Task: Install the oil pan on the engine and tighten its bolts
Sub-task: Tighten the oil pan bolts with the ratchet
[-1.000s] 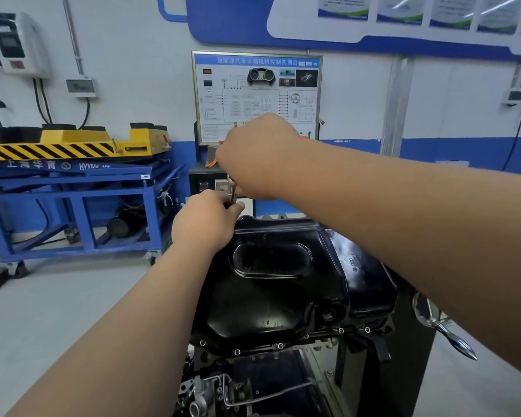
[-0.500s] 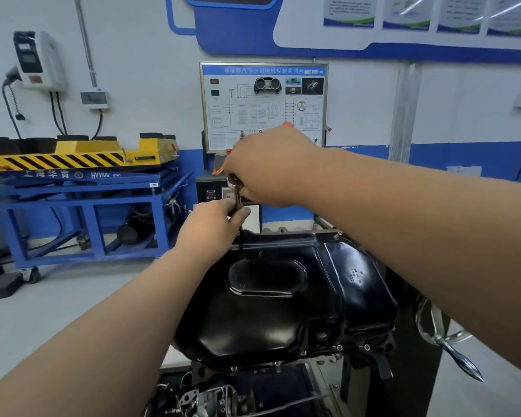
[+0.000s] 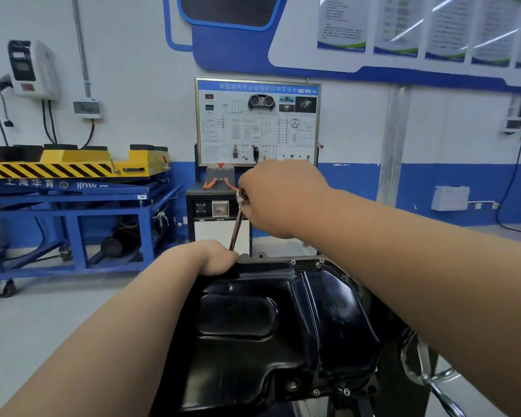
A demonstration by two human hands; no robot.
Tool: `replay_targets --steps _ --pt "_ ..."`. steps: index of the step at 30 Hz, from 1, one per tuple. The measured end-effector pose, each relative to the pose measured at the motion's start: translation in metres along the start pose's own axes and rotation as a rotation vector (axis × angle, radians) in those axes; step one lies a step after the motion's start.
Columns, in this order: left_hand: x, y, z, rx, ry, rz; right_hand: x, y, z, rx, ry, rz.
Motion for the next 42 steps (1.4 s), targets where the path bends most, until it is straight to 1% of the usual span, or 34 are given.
replay_targets --steps 3,6,9,14,20,23,25,29,31,34,36,38,40,42 --pt "0.003 0.000 0.003 -0.007 0.023 -0.004 0.007 0.004 -0.001 -0.028 0.024 0.044" --pt "0.003 -0.002 0.005 0.032 0.035 -0.026 0.009 0.004 -0.003 -0.035 0.044 0.049" --pt "0.002 -0.005 0.005 0.090 0.020 -0.048 0.013 0.000 -0.001 -0.024 0.079 0.029" --pt "0.001 -0.005 0.002 0.109 -0.002 -0.044 0.020 -0.006 0.004 -0.026 0.128 0.023" --pt "0.002 -0.009 0.003 0.145 0.038 -0.145 0.015 0.000 0.004 -0.041 0.128 0.060" --pt "0.005 -0.010 0.001 0.151 0.067 -0.152 0.013 0.000 0.004 -0.057 0.144 0.053" --pt "0.010 -0.009 0.000 0.130 0.108 -0.144 0.014 -0.003 0.006 -0.053 0.155 0.026" --pt "0.011 -0.003 0.000 0.031 0.132 -0.158 0.024 -0.004 0.010 -0.075 0.188 0.012" --pt "0.009 -0.007 0.000 0.019 0.137 -0.261 0.032 -0.002 0.012 -0.097 0.206 0.029" --pt "0.007 -0.004 -0.003 -0.056 0.126 -0.582 0.040 0.003 0.016 -0.128 0.215 0.063" --pt "0.005 -0.008 -0.005 -0.050 0.120 -0.654 0.043 0.005 0.020 -0.144 0.215 0.088" --pt "0.007 -0.010 -0.008 -0.032 0.129 -0.603 0.043 0.005 0.023 -0.151 0.206 0.103" --pt "0.012 -0.011 -0.010 -0.011 0.158 -0.452 0.044 0.004 0.024 -0.150 0.199 0.112" --pt "0.016 -0.014 -0.011 0.027 0.181 -0.352 0.043 0.005 0.024 -0.150 0.191 0.111"
Point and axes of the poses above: each hand's wrist, its own z-axis towards the middle knuckle, its own y-axis out of the palm, x = y × z, the point moved 10 cm from there along z, towards the middle knuckle
